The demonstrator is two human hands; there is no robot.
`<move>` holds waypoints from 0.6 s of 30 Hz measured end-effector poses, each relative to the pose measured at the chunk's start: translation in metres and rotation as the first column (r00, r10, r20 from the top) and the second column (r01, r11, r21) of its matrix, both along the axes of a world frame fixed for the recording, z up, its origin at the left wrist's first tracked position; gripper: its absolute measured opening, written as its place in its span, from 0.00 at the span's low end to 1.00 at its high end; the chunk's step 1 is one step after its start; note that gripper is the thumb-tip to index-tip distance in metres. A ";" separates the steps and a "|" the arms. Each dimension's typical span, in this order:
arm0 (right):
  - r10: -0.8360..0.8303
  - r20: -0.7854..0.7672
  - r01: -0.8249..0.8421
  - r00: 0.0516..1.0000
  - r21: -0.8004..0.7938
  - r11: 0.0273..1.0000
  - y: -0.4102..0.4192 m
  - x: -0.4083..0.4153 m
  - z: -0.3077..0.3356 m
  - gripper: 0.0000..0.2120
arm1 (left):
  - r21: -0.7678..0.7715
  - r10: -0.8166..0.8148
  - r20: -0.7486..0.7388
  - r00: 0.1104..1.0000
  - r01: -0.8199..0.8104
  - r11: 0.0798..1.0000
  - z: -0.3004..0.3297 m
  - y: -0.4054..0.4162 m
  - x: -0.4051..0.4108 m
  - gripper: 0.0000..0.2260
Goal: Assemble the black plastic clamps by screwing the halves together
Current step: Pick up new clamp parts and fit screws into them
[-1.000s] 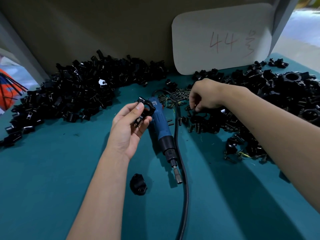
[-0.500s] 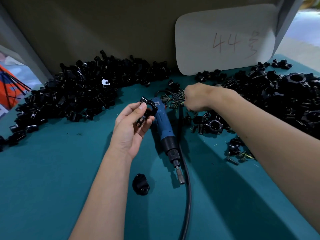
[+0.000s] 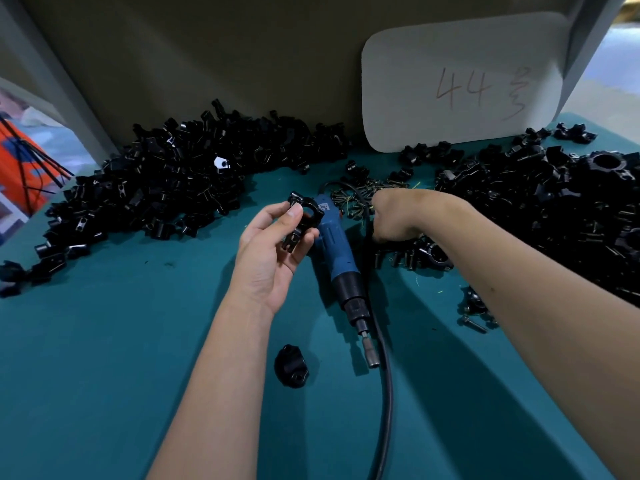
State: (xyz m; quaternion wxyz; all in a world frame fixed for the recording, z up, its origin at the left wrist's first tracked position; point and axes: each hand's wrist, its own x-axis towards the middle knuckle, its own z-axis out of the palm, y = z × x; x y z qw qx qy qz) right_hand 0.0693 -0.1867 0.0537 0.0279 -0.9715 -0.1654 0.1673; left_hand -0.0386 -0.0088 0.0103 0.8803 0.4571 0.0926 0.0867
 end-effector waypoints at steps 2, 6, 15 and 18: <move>-0.010 0.024 0.010 1.000 0.014 1.000 0.001 0.003 -0.006 0.17 | 0.003 0.001 -0.004 1.000 -0.001 1.000 -0.001 0.000 0.000 0.02; -0.132 0.038 0.118 0.991 0.260 0.959 -0.010 0.009 -0.006 0.15 | 0.000 -0.002 0.007 1.000 0.002 1.000 -0.004 0.001 0.002 0.04; -0.025 -0.022 0.031 0.999 0.904 0.426 0.002 -0.022 0.006 0.04 | 0.337 0.143 0.148 0.979 -0.186 0.923 -0.019 -0.001 0.013 0.08; 0.009 0.115 -0.100 0.993 0.817 0.568 0.011 -0.029 0.005 0.05 | 0.395 0.153 0.162 0.975 -0.206 0.895 -0.024 0.002 0.015 0.09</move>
